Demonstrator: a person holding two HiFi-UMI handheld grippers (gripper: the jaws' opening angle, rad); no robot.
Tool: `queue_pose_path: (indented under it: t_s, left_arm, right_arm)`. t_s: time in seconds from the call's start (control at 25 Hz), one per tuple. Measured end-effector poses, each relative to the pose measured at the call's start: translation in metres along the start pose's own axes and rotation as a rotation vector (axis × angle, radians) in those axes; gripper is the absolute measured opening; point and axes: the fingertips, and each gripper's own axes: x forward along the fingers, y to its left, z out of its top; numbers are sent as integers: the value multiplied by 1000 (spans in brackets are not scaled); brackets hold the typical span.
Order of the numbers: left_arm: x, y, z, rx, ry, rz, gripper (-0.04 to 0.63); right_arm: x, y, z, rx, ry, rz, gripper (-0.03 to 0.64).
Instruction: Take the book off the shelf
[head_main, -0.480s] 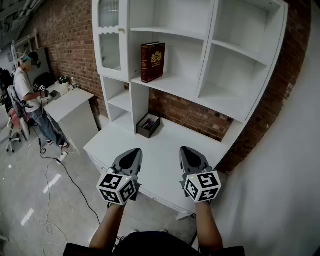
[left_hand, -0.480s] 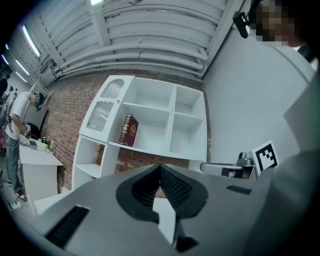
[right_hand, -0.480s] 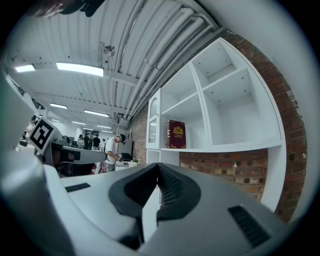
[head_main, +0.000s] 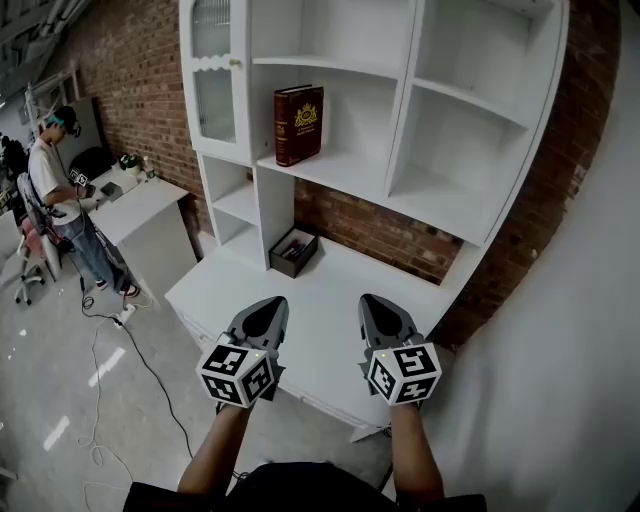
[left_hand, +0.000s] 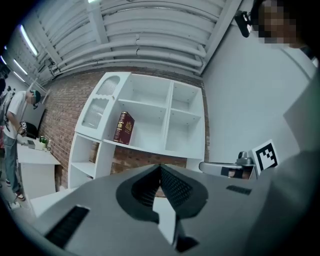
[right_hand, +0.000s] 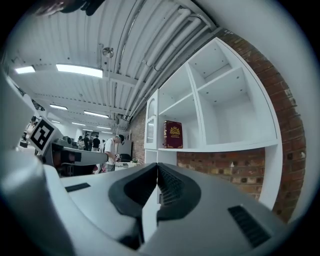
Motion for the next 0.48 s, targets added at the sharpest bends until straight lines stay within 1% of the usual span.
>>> queue_pose_path:
  t_s: [0.28,0.48]
  left_arm:
    - [21,-25,-2,15,6,-7,15]
    - [30,-34,-7,22,14,14,15]
  right_arm:
    - [-7,-26,-1,39,-17,2,20]
    - [-10,-40,-7,61,-18,18,20]
